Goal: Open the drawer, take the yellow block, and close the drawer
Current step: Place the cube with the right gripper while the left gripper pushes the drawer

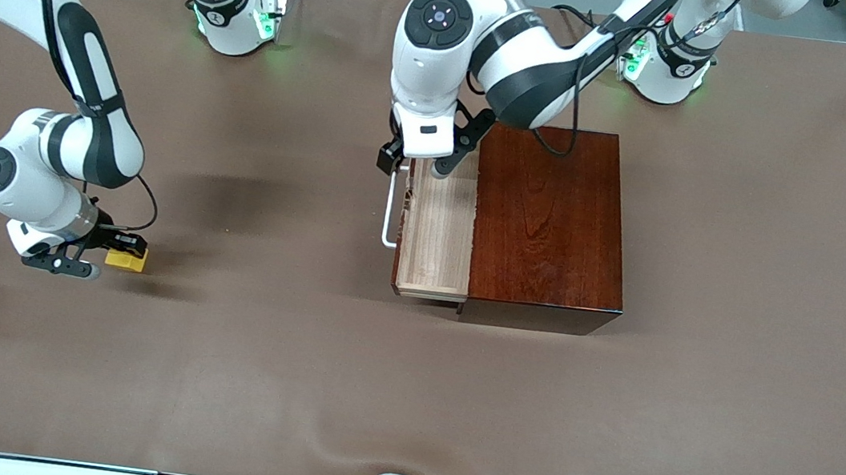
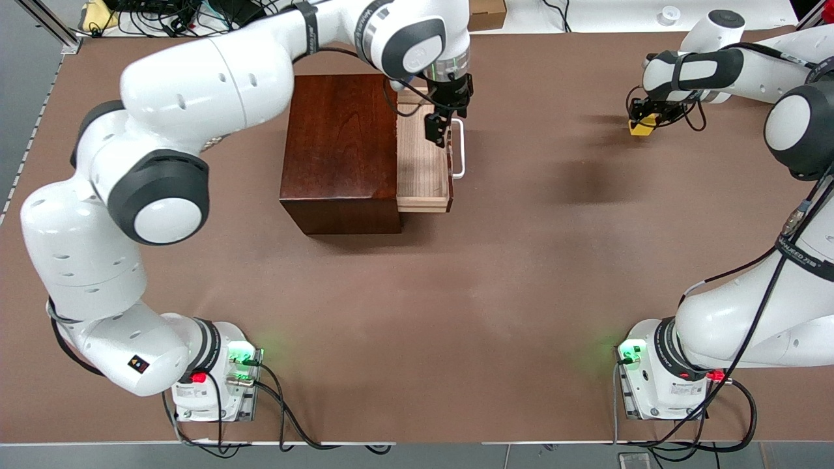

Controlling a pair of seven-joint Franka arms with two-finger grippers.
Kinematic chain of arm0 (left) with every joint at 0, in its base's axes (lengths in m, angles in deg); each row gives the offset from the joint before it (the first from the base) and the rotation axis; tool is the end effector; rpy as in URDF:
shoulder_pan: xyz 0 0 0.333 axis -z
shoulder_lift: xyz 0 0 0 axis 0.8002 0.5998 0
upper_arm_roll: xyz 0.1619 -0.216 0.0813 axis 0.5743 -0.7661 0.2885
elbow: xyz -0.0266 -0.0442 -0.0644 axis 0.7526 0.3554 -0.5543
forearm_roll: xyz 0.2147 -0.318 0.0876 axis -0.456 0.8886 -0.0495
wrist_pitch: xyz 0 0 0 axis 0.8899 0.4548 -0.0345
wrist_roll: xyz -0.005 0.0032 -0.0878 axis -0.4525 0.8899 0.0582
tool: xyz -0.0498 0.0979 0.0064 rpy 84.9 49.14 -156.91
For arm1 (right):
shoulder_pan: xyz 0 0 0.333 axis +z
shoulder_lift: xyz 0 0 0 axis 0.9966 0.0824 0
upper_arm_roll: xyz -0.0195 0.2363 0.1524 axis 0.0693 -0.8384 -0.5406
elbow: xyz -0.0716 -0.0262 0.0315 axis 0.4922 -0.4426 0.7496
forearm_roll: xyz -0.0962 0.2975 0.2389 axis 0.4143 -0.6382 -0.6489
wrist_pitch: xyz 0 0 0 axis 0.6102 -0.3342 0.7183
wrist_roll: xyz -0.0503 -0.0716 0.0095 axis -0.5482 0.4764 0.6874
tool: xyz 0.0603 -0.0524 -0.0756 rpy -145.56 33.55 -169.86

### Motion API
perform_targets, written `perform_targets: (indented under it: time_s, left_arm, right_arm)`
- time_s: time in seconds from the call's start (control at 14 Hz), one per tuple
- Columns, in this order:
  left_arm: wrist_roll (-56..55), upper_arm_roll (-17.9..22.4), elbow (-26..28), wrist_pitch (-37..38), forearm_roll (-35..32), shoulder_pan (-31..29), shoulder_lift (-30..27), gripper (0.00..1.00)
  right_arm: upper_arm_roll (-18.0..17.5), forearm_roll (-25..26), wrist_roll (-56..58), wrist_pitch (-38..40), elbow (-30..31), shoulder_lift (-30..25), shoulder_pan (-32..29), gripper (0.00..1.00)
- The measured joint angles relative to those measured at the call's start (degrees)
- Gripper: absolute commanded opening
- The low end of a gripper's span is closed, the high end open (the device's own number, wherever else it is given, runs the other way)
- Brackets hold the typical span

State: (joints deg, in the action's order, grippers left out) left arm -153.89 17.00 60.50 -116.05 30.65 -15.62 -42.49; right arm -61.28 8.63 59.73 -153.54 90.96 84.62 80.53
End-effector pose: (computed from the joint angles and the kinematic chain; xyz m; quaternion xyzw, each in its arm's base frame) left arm 0.4245 -0.5522 0.3993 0.8566 0.5103 -0.0688 0.0338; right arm 0.5866 -0.0664 0.1811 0.9989 -0.0451 -0.0077 0.0023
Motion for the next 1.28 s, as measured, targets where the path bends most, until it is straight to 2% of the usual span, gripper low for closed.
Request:
perform_targets:
  time_s: [0.07, 0.14, 0.21, 0.29, 0.36, 0.5, 0.78, 1.07, 1.28]
  left_arm:
    - [-3.29, 2.08, -0.11, -1.95, 0.0, 1.8, 0.66, 1.0]
    - [-6.42, 4.67, -0.22, -3.98, 0.0, 3.98, 1.35, 1.0]
    - [-9.29, 7.56, -0.43, -5.75, 0.0, 6.32, 2.04, 1.0]
    - [-12.1, 10.56, -0.83, -7.12, 0.0, 8.77, 2.85, 1.0]
    - [-14.93, 13.19, -1.29, -8.1, 0.0, 10.91, 3.7, 1.0]
    - [-19.96, 16.54, -2.09, -8.97, 0.0, 13.86, 5.49, 1.0]
    - [-22.88, 17.33, -2.44, -9.22, 0.0, 14.9, 7.88, 1.0]
    - [-24.73, 17.83, -2.46, -9.14, 0.0, 14.82, 9.23, 1.0]
    - [-24.75, 17.85, -2.54, -7.42, 0.0, 14.83, 9.46, 1.0]
  right_arm:
    - [0.0, 0.0, 0.0, -0.07, 0.0, 0.49, 0.0, 0.18]
    - [0.0, 0.0, 0.0, -0.17, -0.01, 0.82, -0.01, 0.5]
    - [0.0, 0.0, 0.0, -0.22, -0.08, 1.02, -0.01, 0.72]
    - [-0.01, 0.0, 0.0, -0.23, -0.15, 1.16, -0.01, 0.9]
    - [-0.01, 0.0, 0.0, -0.23, -0.2, 1.27, -0.01, 1.0]
    - [-0.02, 0.0, -0.01, -0.23, -0.3, 1.41, -0.01, 1.0]
    - [-0.24, 0.0, 0.0, 1.5, -1.95, 1.41, -0.01, 1.0]
    - [-0.73, 0.0, 0.0, 17.37, -11.92, -0.02, 0.05, 1.0]
    - [-1.18, -0.01, 0.01, 25.62, -17.6, -2.99, 0.18, 1.0]
